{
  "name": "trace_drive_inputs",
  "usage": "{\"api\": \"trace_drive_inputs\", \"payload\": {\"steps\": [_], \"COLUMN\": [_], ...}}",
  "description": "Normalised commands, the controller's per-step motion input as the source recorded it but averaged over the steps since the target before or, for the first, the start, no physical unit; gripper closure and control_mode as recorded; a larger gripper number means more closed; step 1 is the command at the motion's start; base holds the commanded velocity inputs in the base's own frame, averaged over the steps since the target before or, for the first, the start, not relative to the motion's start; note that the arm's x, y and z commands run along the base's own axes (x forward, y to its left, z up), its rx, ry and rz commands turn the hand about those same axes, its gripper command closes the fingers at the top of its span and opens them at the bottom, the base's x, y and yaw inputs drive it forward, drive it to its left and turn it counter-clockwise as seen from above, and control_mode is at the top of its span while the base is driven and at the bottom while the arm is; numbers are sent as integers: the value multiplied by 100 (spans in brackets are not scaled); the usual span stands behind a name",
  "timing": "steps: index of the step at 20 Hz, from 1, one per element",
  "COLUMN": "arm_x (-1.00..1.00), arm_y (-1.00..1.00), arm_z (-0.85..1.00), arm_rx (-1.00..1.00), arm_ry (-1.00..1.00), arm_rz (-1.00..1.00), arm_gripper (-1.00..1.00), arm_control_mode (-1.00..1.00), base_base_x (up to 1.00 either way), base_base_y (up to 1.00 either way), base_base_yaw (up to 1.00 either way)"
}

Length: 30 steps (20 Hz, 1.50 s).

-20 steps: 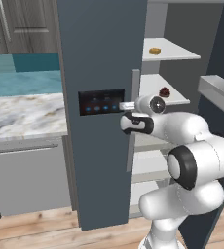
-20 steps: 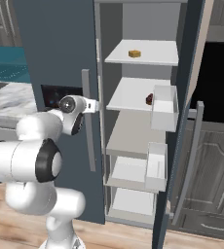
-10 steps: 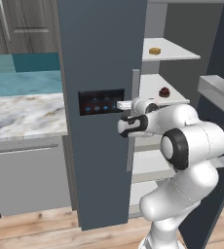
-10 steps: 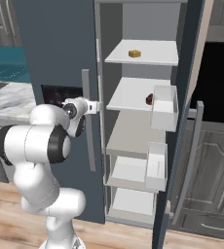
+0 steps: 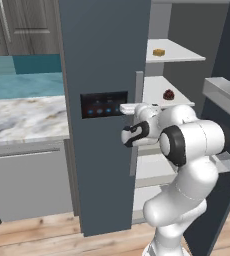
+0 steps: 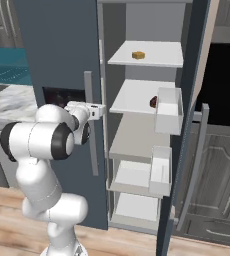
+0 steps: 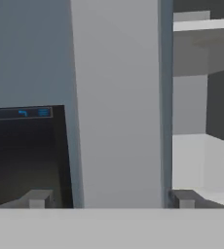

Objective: Take the cakes from the fridge and place them on the empty tray on the dining counter.

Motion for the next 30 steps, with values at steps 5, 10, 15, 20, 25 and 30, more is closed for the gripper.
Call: {"api": "trace_drive_inputs", "payload": {"steps": [5, 10, 15, 20, 25, 30], "arm_x": [30, -8, -49, -71, -95, -100], "arm_y": [0, 4, 18, 42, 77, 98], "arm_z": [20, 40, 28, 5, -1, -34], "arm_rx": [0, 0, 0, 0, 2, 1], "arm_ry": [26, 50, 60, 44, 23, 1], "arm_rz": [0, 0, 0, 0, -3, -4], "arm_gripper": [100, 100, 100, 100, 100, 100], "arm_control_mode": [-100, -100, -100, -100, -100, -100], "base_base_x": [0, 0, 0, 0, 0, 0], "base_base_y": [0, 0, 0, 0, 0, 0], "base_base_yaw": [0, 0, 0, 0, 0, 0]}}
